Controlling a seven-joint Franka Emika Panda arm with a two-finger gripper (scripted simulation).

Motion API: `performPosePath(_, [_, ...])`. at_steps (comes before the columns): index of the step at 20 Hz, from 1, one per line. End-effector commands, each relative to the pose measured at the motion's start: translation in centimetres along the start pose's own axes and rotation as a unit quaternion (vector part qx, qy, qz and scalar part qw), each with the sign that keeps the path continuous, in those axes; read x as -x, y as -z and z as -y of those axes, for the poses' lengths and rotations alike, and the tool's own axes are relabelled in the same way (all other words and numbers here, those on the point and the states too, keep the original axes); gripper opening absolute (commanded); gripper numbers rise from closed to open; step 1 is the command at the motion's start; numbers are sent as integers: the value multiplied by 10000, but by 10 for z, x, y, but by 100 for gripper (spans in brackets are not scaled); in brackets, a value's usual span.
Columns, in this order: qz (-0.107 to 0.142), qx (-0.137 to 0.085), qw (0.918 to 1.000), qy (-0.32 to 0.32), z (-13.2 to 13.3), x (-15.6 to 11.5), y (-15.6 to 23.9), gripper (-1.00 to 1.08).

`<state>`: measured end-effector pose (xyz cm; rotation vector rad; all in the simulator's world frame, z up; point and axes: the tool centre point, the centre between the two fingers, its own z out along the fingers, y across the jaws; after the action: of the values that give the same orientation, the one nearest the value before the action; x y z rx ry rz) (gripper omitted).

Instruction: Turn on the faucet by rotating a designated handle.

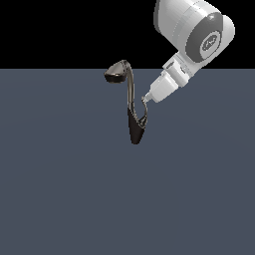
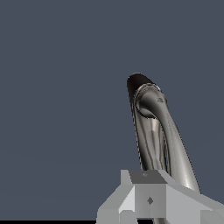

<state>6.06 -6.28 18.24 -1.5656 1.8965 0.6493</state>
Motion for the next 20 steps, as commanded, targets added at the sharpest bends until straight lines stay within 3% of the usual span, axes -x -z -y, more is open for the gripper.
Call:
performPosePath(1, [1, -1, 10000, -1, -7, 2, 0, -100])
performPosePath(9, [1, -1, 10000, -1, -27, 9, 0, -100])
performPosePath(10, [-27, -55, 10000, -30, -21, 3, 2, -100])
performPosePath(20, [-9, -22, 10000, -13, -56, -8, 1, -100])
